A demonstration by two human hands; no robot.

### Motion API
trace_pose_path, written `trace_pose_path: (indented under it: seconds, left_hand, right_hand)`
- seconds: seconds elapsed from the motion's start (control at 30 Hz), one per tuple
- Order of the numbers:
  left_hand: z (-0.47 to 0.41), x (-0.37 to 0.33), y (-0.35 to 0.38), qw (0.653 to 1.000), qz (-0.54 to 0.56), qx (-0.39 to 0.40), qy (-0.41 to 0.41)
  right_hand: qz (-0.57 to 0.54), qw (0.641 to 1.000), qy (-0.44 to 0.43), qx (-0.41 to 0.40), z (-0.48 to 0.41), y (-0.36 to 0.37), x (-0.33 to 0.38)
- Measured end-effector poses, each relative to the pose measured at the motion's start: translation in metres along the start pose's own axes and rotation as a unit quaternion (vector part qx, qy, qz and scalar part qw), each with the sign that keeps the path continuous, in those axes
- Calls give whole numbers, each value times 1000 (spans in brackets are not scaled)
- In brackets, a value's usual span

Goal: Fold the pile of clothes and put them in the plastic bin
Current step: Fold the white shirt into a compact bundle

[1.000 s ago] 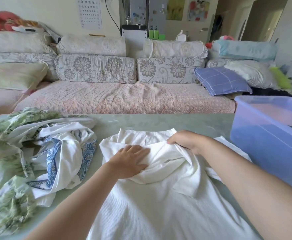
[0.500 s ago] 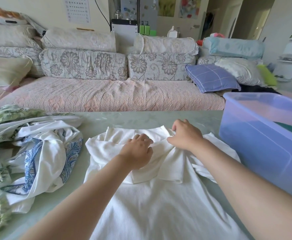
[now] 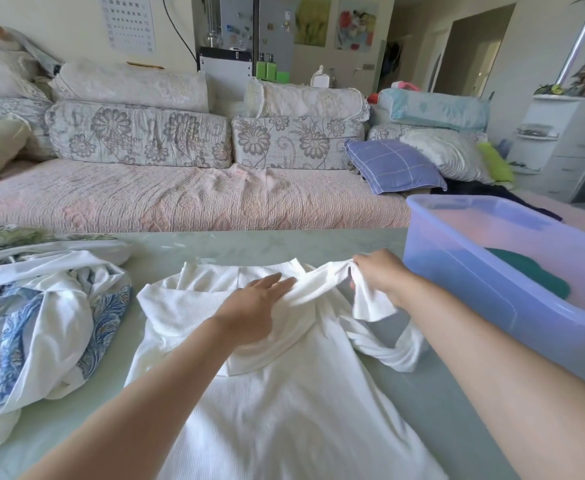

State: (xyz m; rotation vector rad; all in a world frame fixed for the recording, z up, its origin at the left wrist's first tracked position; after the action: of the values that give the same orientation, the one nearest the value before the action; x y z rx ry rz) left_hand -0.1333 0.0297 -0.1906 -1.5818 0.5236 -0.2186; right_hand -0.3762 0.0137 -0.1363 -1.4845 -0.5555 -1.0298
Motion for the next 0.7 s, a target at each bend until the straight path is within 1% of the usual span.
trace_pose_path:
  seconds: [0.03,0.07,0.1,0.13,0.17,0.23,0.27,0.3,0.33,0.4,0.43,0.47,0.5,0.53,0.57,0.63,0.7]
  left_hand:
    - [0,0,-4,1000,2,-16,3]
    - [1,1,-7,999,6,-32,8]
    - [1,2,-8,999,8,-41,15]
    - [1,3,-7,999,5,-34,20]
    - [1,4,-4,1000,-2,-10,24]
    - [2,4,7,997,-26,73,21]
    - [3,4,12,992,-46,116,13]
    - [3,4,17,988,-59,146,6]
    - [4,3,19,985,-62,159,1]
    - [4,1,18,988,-60,142,-2]
    - [3,1,17,990,-53,130,-10]
    - [2,3,17,990,-50,127,-20]
    - [0,4,19,989,-58,136,-27]
    - [-1,7,21,985,-68,154,-35]
    - [0,10,24,982,-71,169,-51]
    - [0,18,27,977,-69,180,-86]
    - [-1,22,24,975,-77,179,-110]
  right_hand:
    - [74,997,-35,-6,-1,-6,-1]
    - [167,983,-73,-27,-1,-13,-1]
    - [250,961,-108,-52,0,-18,-1]
    - [311,937,-140,-73,0,-22,-1]
    - [365,913,-157,-88,-1,-23,-3]
    - [482,852,-165,-120,1,-20,-6]
    - [521,823,-174,-147,3,-17,-9]
    - [535,804,-196,-174,5,-14,-12]
    - [530,793,-232,-191,5,-11,-14]
    - [474,795,-342,-164,6,-3,-15]
    - [431,806,-388,-118,6,3,-17]
    - [392,825,-404,-46,8,12,-18]
    - [363,849,-383,35,9,21,-22]
    - [350,866,-340,107,12,30,-27]
    - [358,874,-284,166,14,38,-34]
    - [387,869,-199,237,14,43,-50]
    - [393,868,-163,257,14,37,-58]
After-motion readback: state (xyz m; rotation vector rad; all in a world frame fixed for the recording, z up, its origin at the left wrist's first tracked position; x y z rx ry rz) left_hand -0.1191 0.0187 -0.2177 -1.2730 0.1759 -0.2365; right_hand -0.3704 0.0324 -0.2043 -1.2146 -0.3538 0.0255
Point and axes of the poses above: each hand's wrist, its own z-axis away from the middle knuckle, its own y-axis out of the palm, x = y × z, the point moved 1 cm from there along -z, towards the middle knuckle, and after that the axes turned 6 degrees about -z, right-handed, at the moved point
